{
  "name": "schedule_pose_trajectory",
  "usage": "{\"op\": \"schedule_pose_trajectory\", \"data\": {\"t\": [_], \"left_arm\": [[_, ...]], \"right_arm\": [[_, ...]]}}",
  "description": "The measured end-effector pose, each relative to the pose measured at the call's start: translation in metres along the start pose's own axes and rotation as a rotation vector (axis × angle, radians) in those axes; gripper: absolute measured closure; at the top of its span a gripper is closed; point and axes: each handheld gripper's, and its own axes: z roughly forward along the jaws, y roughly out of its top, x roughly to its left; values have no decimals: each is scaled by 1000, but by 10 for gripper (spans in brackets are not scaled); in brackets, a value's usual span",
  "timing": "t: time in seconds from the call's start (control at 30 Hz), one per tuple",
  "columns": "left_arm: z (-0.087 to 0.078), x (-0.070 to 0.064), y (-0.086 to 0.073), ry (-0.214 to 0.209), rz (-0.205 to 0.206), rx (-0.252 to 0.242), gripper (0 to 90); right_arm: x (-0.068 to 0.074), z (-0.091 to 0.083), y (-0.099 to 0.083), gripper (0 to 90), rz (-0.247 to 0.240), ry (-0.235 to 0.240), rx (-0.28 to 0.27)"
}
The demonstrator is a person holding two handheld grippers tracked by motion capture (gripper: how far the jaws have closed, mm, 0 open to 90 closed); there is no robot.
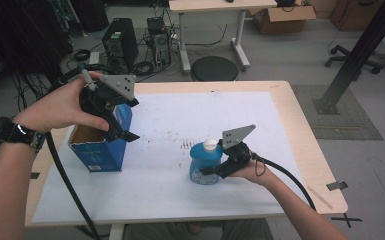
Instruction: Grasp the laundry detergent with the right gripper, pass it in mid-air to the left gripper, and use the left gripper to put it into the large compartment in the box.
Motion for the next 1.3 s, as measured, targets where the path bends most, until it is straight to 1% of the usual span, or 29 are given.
{"op": "schedule_pose_trajectory", "data": {"t": [0.23, 0.4, 0.5, 0.57, 0.67, 0.77, 0.83, 0.97, 1.07, 1.1, 1.3], "left_arm": [[-1, 0, 0, 2, -1, -2, 44], [0, 0, 1, 1, 1, 1, 43], [0, 0, 2, 2, 1, 1, 43], [0, 0, 3, 2, 3, 1, 44], [-1, 0, 6, 2, 5, 4, 43], [-1, 1, 9, 0, 12, 5, 44], [-1, 1, 12, -2, 14, 3, 44], [-1, 2, 17, -4, 23, 10, 44], [-1, 2, 23, -6, 30, 13, 44], [-2, 2, 25, -8, 33, 14, 43], [-4, 2, 36, -10, 47, 23, 44]], "right_arm": [[1, 0, -1, 389, -11, -8, -1], [2, -3, 1, 423, -52, -41, -1], [-1, -5, 1, 428, -38, -35, -2], [-2, -5, 1, 429, -39, -33, 0], [-3, -5, 4, 432, -49, -27, 18], [-4, -6, 8, 433, -45, -17, 40], [-6, -8, 12, 433, -45, -14, 44], [-9, -14, 24, 434, -42, -7, 43], [-10, -17, 38, 434, -60, -4, 63], [-10, -17, 43, 434, -71, -3, 71], [-13, -12, 75, 434, -99, 31, 86]]}}
